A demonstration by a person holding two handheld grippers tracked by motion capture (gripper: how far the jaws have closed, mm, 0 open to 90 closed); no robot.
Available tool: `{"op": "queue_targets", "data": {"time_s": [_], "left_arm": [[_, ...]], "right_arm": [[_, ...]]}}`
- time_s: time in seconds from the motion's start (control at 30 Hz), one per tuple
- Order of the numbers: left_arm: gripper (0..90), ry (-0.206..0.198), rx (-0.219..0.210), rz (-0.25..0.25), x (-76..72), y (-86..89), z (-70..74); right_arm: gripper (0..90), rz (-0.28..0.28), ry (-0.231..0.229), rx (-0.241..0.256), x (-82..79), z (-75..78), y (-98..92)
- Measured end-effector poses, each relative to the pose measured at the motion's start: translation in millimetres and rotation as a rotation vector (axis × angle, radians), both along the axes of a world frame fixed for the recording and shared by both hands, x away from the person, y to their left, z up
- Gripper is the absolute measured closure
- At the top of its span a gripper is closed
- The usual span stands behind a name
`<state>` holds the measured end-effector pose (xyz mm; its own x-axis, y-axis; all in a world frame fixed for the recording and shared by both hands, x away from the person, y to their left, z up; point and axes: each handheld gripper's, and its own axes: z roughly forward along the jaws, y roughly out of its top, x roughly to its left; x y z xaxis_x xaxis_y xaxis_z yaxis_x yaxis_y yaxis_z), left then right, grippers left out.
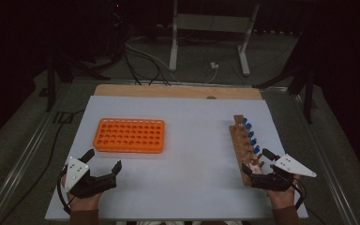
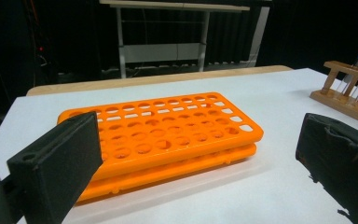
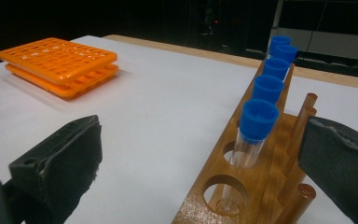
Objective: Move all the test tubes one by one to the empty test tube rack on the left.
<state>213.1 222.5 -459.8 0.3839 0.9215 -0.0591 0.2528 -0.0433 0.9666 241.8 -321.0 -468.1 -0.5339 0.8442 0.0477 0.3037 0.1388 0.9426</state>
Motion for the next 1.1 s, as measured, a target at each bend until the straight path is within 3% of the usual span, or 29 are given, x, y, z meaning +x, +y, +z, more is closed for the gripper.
{"op": "queue_targets", "data": {"time_s": [0.13,0.4,0.53,0.63,0.8,0.83,0.9,1.1], "left_arm": [[1.2,0.002,-0.004,0.024,-0.8,2.5,-0.1],[1.2,0.006,-0.003,0.024,0.2,1.0,-0.5],[1.2,0.011,-0.011,0.025,1.2,2.3,-0.9],[1.2,0.014,-0.015,0.023,2.1,1.4,-1.5],[1.2,0.034,-0.009,0.016,6.8,0.9,-4.4],[1.2,0.034,-0.009,0.016,6.8,0.9,-4.4],[1.2,0.034,-0.012,0.016,7.6,0.5,-4.5],[1.2,0.035,-0.01,0.011,7.8,-3.7,-3.9]], "right_arm": [[0.0,0.003,0.006,0.0,0.4,0.9,-0.7],[4.0,0.003,0.019,-0.024,1.9,5.8,-3.6],[19.3,-0.009,0.041,-0.039,4.2,8.4,-5.1],[37.7,-0.015,0.053,-0.071,7.2,9.0,-5.1],[62.1,-0.028,0.088,-0.089,15.7,8.3,-4.4],[62.1,-0.028,0.088,-0.089,15.7,8.3,-4.4],[74.1,-0.042,0.101,-0.116,20.3,8.4,-2.6],[75.6,-0.064,0.115,-0.156,23.8,8.2,1.2]]}}
